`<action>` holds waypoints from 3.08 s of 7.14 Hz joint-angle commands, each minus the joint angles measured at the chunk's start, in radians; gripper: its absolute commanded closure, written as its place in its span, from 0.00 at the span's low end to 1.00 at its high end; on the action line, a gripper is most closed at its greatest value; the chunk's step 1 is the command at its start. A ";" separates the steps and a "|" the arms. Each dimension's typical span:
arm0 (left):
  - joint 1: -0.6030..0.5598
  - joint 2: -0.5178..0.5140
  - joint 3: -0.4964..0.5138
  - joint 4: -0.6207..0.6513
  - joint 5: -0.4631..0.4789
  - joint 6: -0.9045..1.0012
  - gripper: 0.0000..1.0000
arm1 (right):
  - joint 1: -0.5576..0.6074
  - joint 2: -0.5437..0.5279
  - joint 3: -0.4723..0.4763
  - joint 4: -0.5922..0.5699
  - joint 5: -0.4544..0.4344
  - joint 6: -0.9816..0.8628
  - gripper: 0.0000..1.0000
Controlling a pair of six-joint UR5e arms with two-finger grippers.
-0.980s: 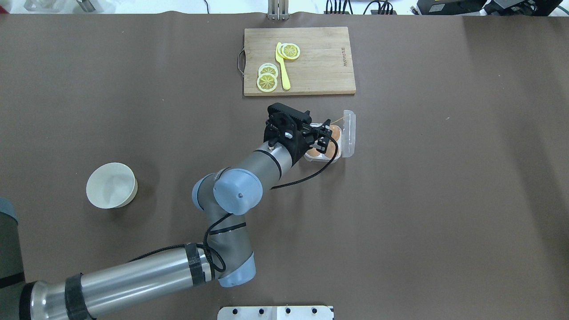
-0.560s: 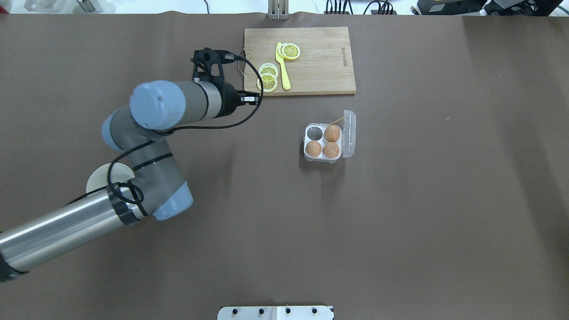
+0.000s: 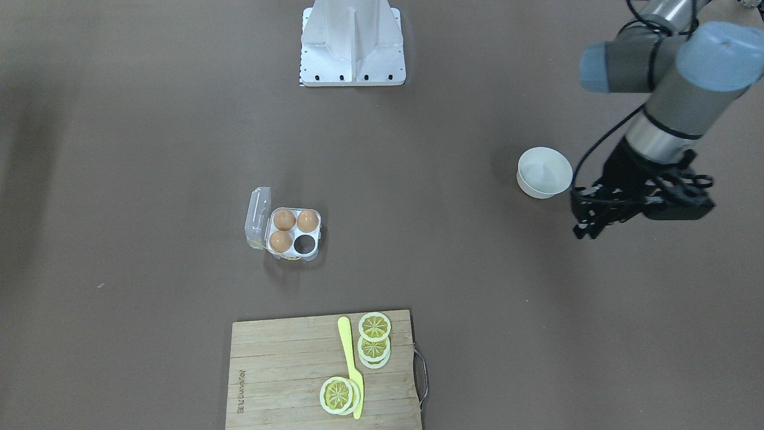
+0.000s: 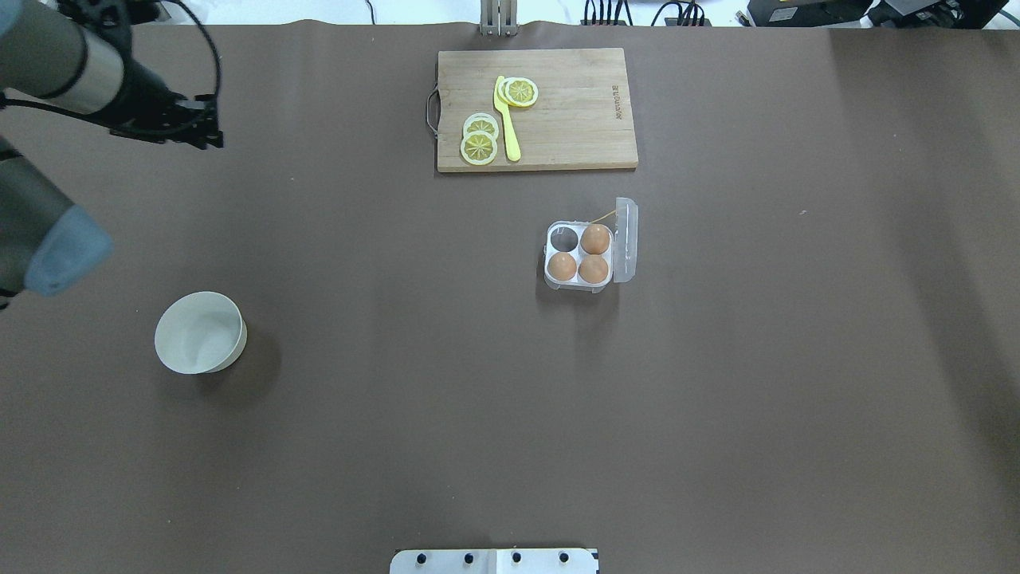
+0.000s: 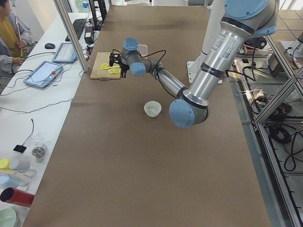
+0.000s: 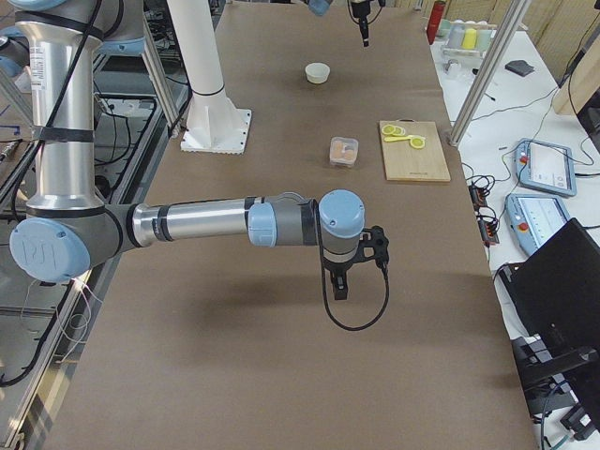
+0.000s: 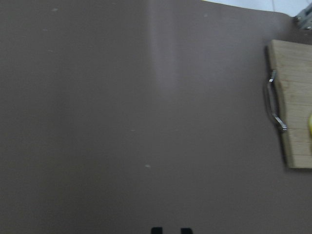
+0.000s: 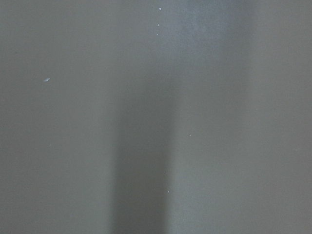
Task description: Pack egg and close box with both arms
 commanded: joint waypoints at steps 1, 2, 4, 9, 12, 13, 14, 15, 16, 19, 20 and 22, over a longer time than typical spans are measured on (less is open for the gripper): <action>-0.210 0.176 -0.005 0.019 -0.145 0.338 0.02 | -0.022 0.052 -0.006 0.000 -0.006 0.035 0.00; -0.262 0.241 -0.007 0.051 -0.159 0.464 0.02 | -0.044 0.083 -0.004 0.000 -0.012 0.087 0.00; -0.337 0.283 -0.007 0.226 -0.166 0.715 0.02 | -0.117 0.149 -0.003 0.000 -0.032 0.192 0.00; -0.398 0.287 0.012 0.338 -0.164 0.868 0.02 | -0.529 0.329 0.104 0.002 -0.209 0.793 1.00; -0.395 0.297 0.021 0.341 -0.167 0.868 0.02 | -0.718 0.442 0.082 0.002 -0.344 1.011 1.00; -0.395 0.298 0.024 0.341 -0.167 0.868 0.02 | -0.735 0.471 0.063 0.002 -0.348 1.018 1.00; -0.396 0.298 0.025 0.340 -0.167 0.870 0.02 | -0.749 0.508 0.034 0.002 -0.348 1.043 1.00; -0.396 0.298 0.024 0.340 -0.167 0.868 0.02 | -0.769 0.524 0.017 0.003 -0.351 1.049 1.00; -0.395 0.298 0.025 0.340 -0.167 0.865 0.02 | -0.771 0.551 -0.039 0.055 -0.351 1.055 1.00; -0.395 0.297 0.027 0.340 -0.167 0.868 0.02 | -0.827 0.608 -0.131 0.252 -0.353 1.248 1.00; -0.395 0.297 0.024 0.340 -0.167 0.870 0.02 | -0.831 0.657 -0.168 0.253 -0.354 1.271 1.00; -0.395 0.297 0.022 0.340 -0.169 0.870 0.02 | -0.835 0.702 -0.204 0.255 -0.354 1.291 1.00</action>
